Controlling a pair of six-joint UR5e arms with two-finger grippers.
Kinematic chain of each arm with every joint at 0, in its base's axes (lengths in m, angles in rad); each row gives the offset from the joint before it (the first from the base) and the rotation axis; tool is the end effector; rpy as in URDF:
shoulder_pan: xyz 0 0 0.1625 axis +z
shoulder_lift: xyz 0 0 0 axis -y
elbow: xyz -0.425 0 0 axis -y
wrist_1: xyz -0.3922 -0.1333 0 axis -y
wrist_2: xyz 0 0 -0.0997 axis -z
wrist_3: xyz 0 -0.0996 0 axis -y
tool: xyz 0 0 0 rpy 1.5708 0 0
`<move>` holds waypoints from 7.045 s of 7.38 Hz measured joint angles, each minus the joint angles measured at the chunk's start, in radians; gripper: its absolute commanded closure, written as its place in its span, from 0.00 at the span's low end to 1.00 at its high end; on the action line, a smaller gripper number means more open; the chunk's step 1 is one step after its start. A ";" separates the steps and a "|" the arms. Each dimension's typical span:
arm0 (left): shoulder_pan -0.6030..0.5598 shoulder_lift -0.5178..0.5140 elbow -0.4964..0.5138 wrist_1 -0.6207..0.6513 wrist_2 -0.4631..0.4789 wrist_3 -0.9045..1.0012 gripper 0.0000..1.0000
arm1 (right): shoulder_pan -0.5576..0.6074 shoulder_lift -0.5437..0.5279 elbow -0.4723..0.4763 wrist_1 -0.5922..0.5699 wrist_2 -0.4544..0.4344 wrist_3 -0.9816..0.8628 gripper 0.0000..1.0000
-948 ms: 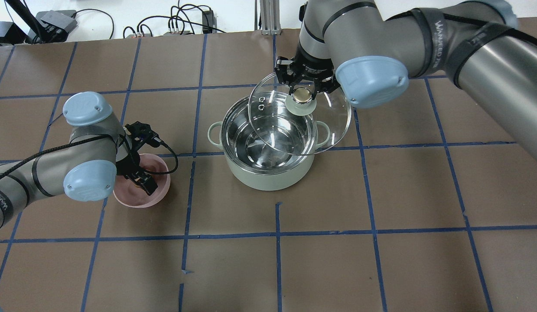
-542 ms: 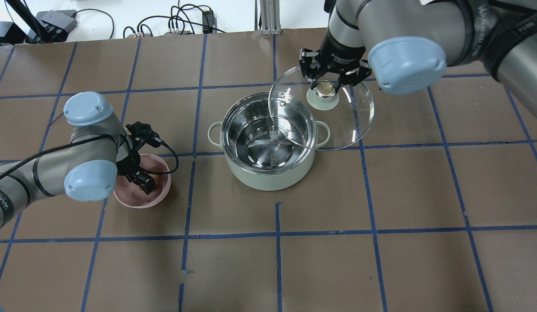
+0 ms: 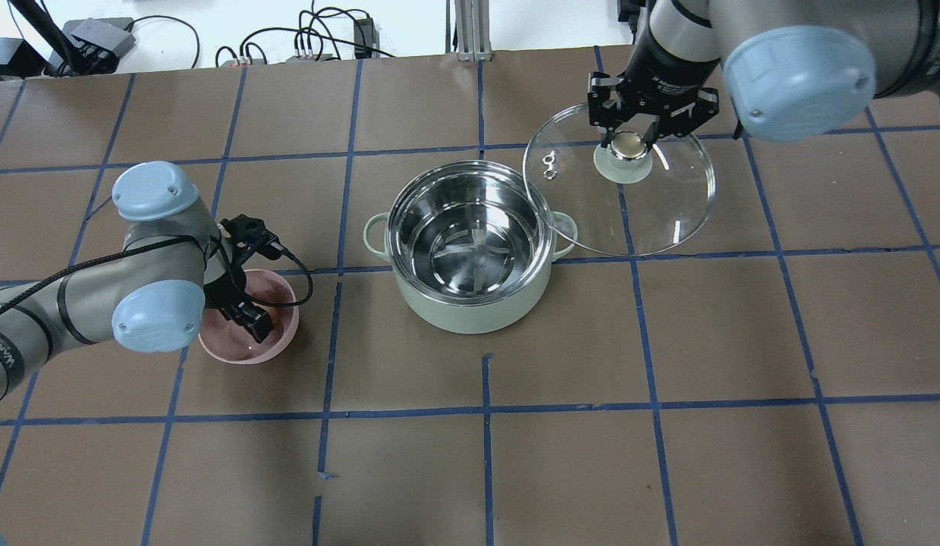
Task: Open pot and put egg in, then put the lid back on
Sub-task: 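Move the lifted glass lid away from the pot with the right gripper, then close the left gripper around the brown egg in the pink bowl, then lift the egg with the left gripper and carry it over the pot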
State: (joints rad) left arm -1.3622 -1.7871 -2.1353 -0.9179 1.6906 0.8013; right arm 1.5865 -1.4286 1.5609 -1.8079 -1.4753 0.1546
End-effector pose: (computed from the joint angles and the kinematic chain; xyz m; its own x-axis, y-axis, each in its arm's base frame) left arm -0.0243 -0.4713 0.1907 -0.8255 0.5643 0.0091 0.5570 0.8121 0.1739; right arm 0.1515 -0.5562 0.4433 -0.9857 0.1278 -0.1098 0.1378 0.9865 -0.0888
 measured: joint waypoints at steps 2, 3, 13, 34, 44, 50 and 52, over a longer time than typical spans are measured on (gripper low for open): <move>0.000 0.000 0.000 -0.008 -0.001 -0.008 0.24 | -0.003 -0.001 0.001 0.002 0.001 -0.003 0.67; 0.000 0.000 0.001 -0.009 -0.001 -0.009 0.24 | -0.003 -0.001 0.002 0.002 0.001 -0.003 0.67; 0.000 0.000 0.011 -0.052 0.000 -0.012 0.22 | -0.003 -0.001 0.003 0.004 0.003 -0.003 0.67; -0.003 -0.033 -0.009 0.060 -0.069 -0.013 0.63 | -0.005 -0.001 0.004 0.002 0.006 -0.003 0.67; -0.025 0.037 0.056 -0.014 -0.076 -0.089 0.95 | -0.005 -0.001 0.002 0.001 0.006 -0.003 0.67; -0.383 0.020 0.422 -0.288 -0.162 -0.782 0.95 | -0.005 -0.001 0.001 0.000 0.007 -0.003 0.66; -0.511 -0.113 0.517 -0.240 -0.165 -0.843 0.94 | -0.005 -0.001 0.000 -0.001 0.007 -0.003 0.66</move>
State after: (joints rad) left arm -1.8736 -1.8997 -1.6182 -1.1579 1.5261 -0.0414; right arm 1.5815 -1.4296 1.5613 -1.8084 -1.4681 0.1518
